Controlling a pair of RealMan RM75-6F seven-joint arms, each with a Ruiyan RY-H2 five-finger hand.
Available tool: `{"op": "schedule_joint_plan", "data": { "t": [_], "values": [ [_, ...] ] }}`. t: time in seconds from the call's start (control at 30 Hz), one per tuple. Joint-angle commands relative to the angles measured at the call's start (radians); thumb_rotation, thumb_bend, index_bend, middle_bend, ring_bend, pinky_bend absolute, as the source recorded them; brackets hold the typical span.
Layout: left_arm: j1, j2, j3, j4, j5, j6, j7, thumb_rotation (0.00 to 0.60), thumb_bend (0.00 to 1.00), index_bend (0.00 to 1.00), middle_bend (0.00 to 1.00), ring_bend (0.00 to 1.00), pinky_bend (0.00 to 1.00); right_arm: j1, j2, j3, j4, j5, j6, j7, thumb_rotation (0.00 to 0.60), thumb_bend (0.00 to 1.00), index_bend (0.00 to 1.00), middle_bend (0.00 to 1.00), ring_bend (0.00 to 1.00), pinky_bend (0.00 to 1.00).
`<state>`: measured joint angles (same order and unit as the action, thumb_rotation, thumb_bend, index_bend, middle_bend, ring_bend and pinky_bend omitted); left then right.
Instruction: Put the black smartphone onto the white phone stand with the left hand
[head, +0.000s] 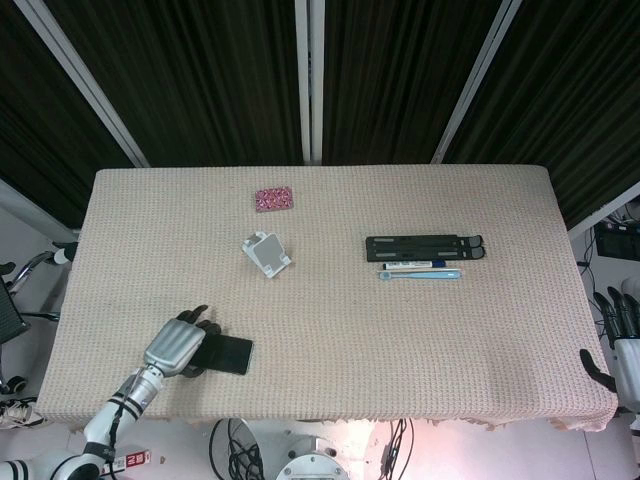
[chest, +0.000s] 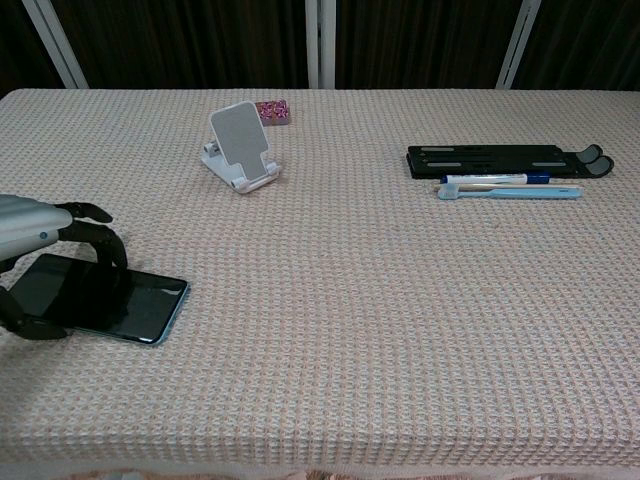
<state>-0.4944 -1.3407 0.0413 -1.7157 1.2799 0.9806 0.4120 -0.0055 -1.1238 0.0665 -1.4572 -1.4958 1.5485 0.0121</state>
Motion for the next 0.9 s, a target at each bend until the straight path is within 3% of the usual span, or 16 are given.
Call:
{"op": "schedule_joint_plan", "data": {
  "t": [0.03, 0.47, 0.9],
  "values": [
    [0.005, -0.001, 0.0, 0.003, 0.013, 0.014, -0.013, 0.6, 0.35, 0.54, 0.5, 0.13, 0.2, -0.001, 0.001, 0.0, -0.001, 0.0, 0.001, 0.0, 0.6, 0.23, 0.0, 0.0, 0.0, 0.0],
    [0.02, 0.015, 0.002, 0.022, 0.079, 0.062, -0.068, 0.6, 0.37, 0.56, 0.55, 0.39, 0.28, 0.001, 0.006, 0.0, -0.013, -0.002, 0.002, -0.008, 0.6, 0.23, 0.0, 0.0, 0.0, 0.0],
    [0.014, 0.041, -0.007, 0.016, 0.109, 0.06, -0.128, 0.6, 0.38, 0.57, 0.57, 0.5, 0.32, 0.0, 0.007, -0.001, -0.014, -0.002, 0.003, -0.009, 0.6, 0.23, 0.0, 0.0, 0.0, 0.0]
  ]
}}
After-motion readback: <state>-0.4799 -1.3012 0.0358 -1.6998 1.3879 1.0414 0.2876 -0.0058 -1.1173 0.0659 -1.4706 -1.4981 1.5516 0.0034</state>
